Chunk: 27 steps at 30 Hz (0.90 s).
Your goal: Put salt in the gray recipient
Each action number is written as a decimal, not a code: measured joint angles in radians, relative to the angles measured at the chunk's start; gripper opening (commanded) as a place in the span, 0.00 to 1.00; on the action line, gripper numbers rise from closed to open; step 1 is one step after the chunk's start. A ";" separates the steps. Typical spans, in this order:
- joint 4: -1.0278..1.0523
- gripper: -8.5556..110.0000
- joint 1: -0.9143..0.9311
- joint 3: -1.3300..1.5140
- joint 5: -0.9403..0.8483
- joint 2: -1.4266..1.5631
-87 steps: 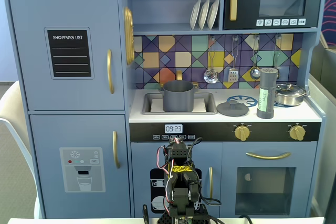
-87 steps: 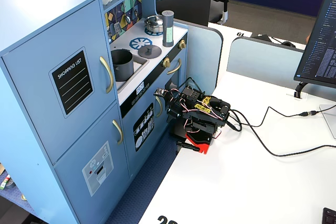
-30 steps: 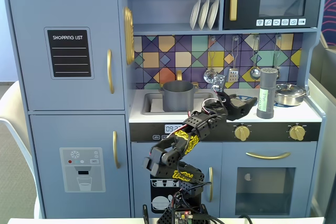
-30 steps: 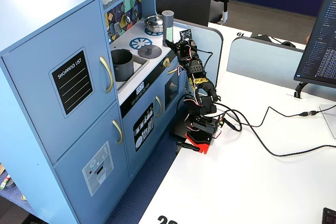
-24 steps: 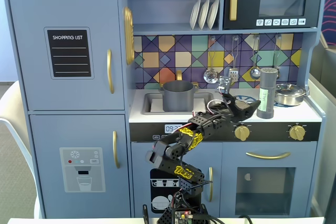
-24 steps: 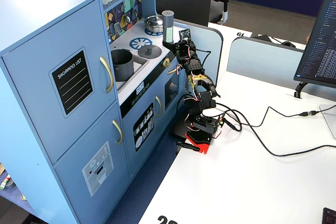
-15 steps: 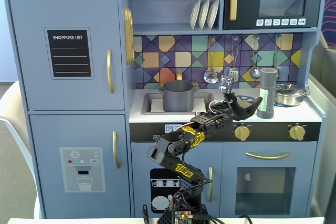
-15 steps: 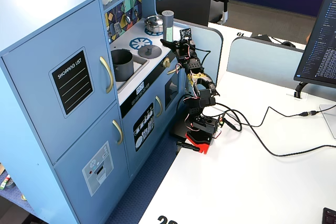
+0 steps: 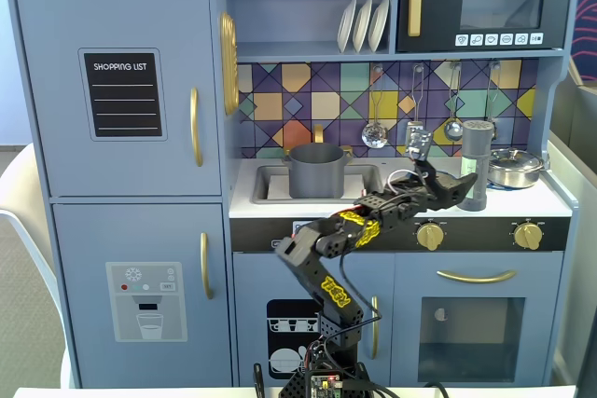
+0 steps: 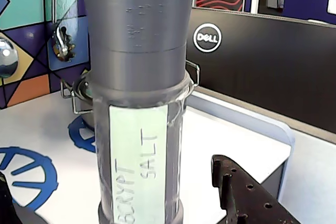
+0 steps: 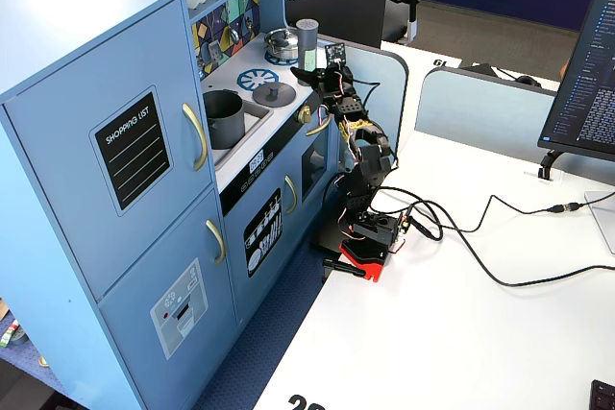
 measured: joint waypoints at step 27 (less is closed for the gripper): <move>-0.044 0.46 -0.026 -0.575 -0.025 -0.603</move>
